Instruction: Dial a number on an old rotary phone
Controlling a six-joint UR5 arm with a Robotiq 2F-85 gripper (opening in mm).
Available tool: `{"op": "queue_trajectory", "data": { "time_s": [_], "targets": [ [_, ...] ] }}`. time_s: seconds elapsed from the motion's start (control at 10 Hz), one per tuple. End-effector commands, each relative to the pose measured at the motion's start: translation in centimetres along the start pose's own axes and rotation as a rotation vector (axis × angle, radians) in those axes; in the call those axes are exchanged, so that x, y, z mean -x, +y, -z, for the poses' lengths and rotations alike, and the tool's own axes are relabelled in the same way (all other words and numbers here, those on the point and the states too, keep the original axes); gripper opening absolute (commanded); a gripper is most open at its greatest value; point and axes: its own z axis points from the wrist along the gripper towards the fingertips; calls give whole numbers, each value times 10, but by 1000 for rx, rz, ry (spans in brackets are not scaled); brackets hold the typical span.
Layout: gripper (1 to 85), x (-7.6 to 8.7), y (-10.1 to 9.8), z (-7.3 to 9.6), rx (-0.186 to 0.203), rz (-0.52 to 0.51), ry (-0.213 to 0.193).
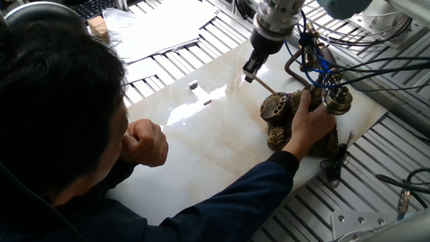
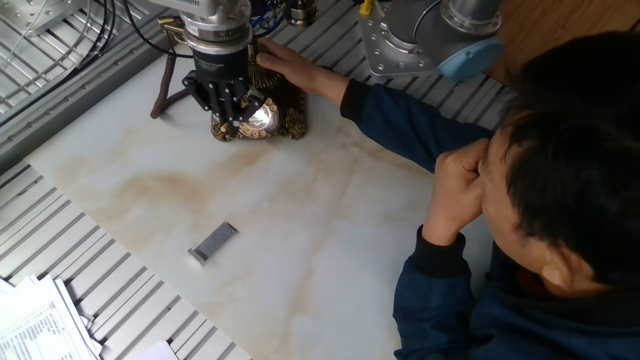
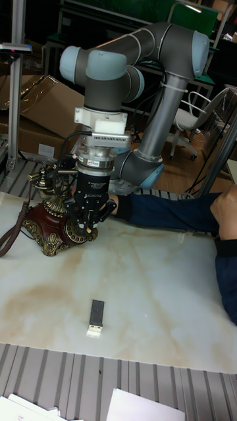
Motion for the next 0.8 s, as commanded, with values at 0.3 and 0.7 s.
{"op": "queue_trajectory", "data": {
  "time_s": [0.3, 0.7],
  "targets": [
    [20, -13, -1, -3, 28, 22, -10],
    [20, -28, 4, 4, 17, 6, 17]
  ]
}}
